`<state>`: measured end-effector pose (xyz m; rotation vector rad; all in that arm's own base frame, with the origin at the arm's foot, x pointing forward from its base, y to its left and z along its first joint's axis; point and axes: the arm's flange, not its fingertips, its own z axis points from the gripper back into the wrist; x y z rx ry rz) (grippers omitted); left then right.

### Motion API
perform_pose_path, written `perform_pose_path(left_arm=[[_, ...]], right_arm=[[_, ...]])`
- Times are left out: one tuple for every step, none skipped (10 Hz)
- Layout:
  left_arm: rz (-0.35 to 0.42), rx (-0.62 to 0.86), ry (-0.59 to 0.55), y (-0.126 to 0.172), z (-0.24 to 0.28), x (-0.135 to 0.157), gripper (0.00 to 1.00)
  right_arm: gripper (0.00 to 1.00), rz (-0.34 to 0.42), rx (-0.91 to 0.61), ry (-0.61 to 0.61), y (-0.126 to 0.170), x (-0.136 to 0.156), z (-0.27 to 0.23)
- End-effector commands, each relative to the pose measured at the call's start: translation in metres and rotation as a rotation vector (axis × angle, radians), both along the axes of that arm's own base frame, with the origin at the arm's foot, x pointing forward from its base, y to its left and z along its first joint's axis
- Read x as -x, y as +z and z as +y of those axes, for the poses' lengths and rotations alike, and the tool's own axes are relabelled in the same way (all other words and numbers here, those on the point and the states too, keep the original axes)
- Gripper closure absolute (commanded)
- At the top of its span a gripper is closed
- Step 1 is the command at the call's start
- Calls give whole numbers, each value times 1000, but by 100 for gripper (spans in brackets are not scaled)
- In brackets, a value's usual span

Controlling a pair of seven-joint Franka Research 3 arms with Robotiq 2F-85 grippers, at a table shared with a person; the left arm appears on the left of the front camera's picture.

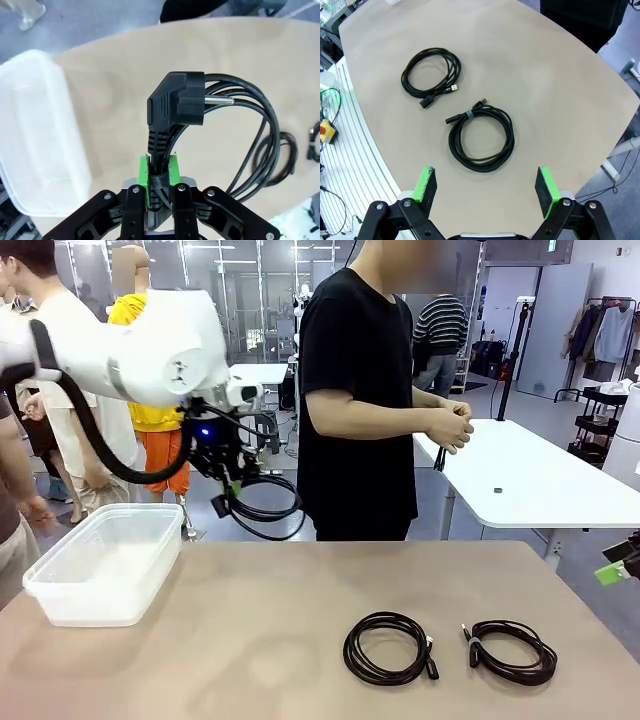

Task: Organize and store the cables.
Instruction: Place the Power Cable into the Organizing box.

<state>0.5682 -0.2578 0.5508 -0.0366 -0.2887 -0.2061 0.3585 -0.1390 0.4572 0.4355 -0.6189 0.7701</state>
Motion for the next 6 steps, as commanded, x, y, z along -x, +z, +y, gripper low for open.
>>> perform_pose_path(left_arm=[[-39, -19, -23, -3, 44, 9, 100], [-60, -19, -23, 1, 69, 9, 100], [-62, -46, -23, 2, 102, 10, 100], [-77, -23, -62, -2, 141, 12, 100], [-71, -63, -59, -6, 175, 16, 100], [-64, -41, -41, -9, 207, 20, 100]], right_arm=[[0, 7, -18, -12, 2, -2, 1], [0, 7, -18, -12, 2, -2, 1], [0, 7, -18, -12, 2, -2, 1], [0, 7, -18, -12, 2, -2, 1], [0, 7, -18, -12, 2, -2, 1], [0, 7, -18, -12, 2, -2, 1]])
